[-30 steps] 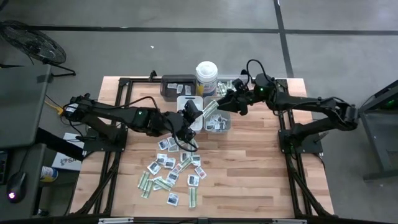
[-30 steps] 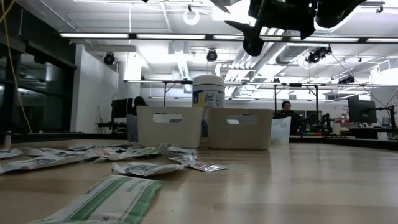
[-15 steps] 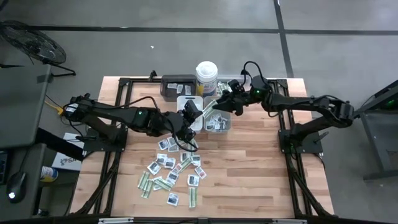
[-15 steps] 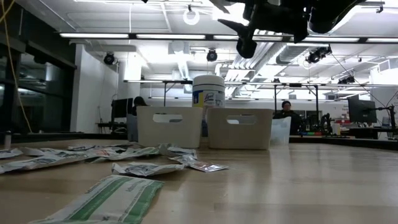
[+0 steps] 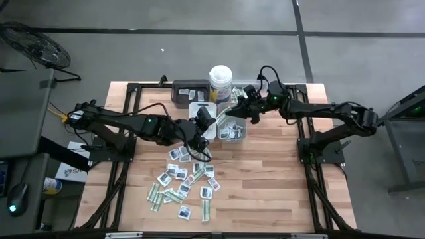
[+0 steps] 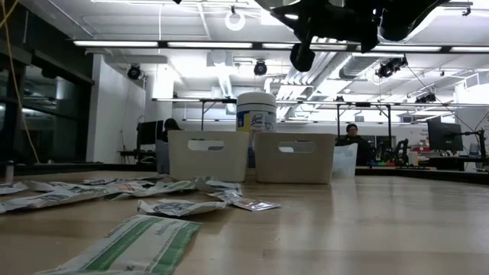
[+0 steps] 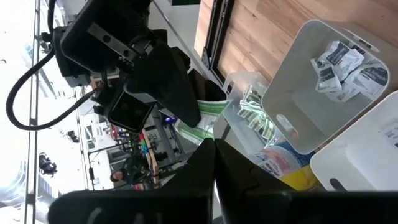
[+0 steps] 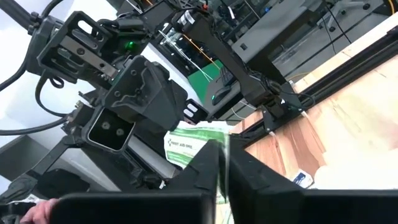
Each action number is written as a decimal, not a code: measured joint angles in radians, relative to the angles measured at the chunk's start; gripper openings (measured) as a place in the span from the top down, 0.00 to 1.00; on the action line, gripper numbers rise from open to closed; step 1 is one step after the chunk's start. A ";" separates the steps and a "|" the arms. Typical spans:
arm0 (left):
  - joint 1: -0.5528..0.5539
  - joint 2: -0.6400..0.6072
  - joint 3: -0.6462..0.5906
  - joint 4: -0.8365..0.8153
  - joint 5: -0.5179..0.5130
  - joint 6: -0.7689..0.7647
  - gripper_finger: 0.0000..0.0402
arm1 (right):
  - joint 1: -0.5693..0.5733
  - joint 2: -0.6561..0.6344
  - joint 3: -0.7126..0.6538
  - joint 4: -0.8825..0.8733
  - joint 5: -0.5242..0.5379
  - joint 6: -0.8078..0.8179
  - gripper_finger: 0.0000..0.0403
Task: Pick & Place First Aid Supplies
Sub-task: Put the band aid into the transparent bin
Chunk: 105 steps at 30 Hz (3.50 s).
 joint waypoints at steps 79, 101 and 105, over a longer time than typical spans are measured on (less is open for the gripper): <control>-0.002 -0.687 -0.869 0.075 -0.051 -1.304 0.72 | -0.468 0.169 0.000 -0.635 0.481 -0.202 1.00; -0.002 -0.687 -0.868 0.074 0.027 -1.317 0.72 | -0.493 0.142 0.000 -0.628 0.422 -0.217 0.56; -0.002 -0.687 -0.868 0.074 0.050 -1.330 0.72 | -0.533 0.086 0.000 -0.663 0.428 -0.252 0.53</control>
